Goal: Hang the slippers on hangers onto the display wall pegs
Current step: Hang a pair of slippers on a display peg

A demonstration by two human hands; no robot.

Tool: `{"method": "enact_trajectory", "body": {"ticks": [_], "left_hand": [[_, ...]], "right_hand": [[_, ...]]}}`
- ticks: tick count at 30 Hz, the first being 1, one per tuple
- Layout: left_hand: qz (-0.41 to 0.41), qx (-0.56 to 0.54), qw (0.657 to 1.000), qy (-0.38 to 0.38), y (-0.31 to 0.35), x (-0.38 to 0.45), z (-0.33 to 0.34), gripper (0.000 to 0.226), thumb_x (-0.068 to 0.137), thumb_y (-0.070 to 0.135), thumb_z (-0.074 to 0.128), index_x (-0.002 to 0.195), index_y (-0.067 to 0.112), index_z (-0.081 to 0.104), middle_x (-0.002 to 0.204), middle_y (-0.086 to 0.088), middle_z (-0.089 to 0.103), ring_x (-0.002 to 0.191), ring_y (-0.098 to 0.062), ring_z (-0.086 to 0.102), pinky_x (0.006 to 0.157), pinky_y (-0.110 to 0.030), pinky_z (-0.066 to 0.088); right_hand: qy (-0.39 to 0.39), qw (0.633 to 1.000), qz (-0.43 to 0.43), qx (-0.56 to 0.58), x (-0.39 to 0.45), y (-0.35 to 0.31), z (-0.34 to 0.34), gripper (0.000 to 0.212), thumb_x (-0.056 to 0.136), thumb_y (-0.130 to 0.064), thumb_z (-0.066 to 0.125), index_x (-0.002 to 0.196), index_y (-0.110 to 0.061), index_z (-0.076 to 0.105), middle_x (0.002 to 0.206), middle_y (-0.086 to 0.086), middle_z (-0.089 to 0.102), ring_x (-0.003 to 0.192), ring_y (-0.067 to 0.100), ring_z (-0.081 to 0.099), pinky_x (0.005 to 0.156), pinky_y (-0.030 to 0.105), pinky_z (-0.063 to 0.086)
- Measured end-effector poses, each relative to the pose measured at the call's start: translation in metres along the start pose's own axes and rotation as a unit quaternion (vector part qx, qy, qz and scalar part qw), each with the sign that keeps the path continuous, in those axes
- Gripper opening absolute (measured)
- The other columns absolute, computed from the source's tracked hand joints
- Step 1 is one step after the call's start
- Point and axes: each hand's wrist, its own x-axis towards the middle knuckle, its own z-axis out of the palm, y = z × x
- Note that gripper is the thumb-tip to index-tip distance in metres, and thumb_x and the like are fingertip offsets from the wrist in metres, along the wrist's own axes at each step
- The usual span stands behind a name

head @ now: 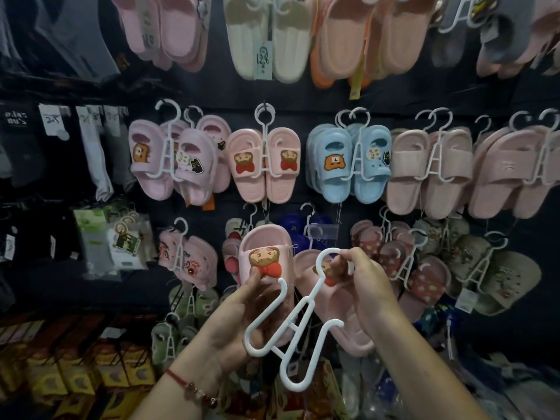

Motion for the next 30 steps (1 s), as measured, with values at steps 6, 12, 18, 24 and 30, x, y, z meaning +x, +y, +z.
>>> {"method": "enact_trajectory", "body": {"ticks": [6,12,18,24,30], "left_hand": [[0.028,0.061,0.998,-0.008,0.006,0.001,-0.001,0.051,0.089,0.047,0.057,0.105,0.003,0.077,0.111,-0.017,0.073,0.087,-0.029,0.072,0.080,-0.042,0.053],[0.025,0.097,0.995,-0.002,0.002,-0.004,0.001,0.046,0.091,0.048,0.058,0.104,0.008,0.076,0.114,-0.018,0.071,0.101,-0.033,0.064,0.094,-0.049,0.047],[0.058,0.125,0.990,0.016,0.000,-0.005,-0.001,0.062,0.091,0.050,0.057,0.126,0.000,0.067,0.129,-0.028,0.063,0.105,-0.036,0.066,0.087,-0.046,0.053],[0.109,0.165,0.979,0.044,-0.004,-0.002,0.006,0.056,0.090,0.047,0.057,0.121,0.001,0.066,0.113,-0.021,0.073,0.105,-0.038,0.070,0.097,-0.050,0.054],[0.123,0.056,0.985,0.106,-0.003,0.001,0.010,0.037,0.089,0.030,0.068,0.111,0.000,0.071,0.100,-0.022,0.075,0.082,-0.030,0.076,0.064,-0.038,0.060]], "right_hand": [[-0.007,0.999,0.019,-0.027,0.011,-0.009,-0.002,0.033,0.091,-0.014,0.051,0.061,-0.008,0.062,0.061,0.009,0.063,0.056,0.017,0.056,0.066,0.033,0.047],[-0.006,0.999,0.014,-0.031,0.015,-0.010,0.006,0.037,0.092,-0.016,0.052,0.058,-0.011,0.064,0.063,0.009,0.064,0.059,0.018,0.057,0.069,0.034,0.047],[-0.015,0.999,0.017,-0.046,0.014,-0.014,0.016,0.032,0.091,-0.019,0.052,0.063,-0.010,0.066,0.067,0.010,0.067,0.065,0.020,0.059,0.070,0.034,0.048],[-0.013,0.997,0.025,-0.065,0.016,-0.017,0.024,0.031,0.091,-0.021,0.052,0.065,-0.011,0.067,0.066,0.007,0.067,0.066,0.021,0.060,0.069,0.035,0.047],[0.000,0.999,0.021,-0.034,0.014,-0.011,0.037,0.032,0.093,-0.016,0.050,0.065,-0.008,0.064,0.063,0.007,0.065,0.059,0.018,0.057,0.062,0.030,0.047]]}}
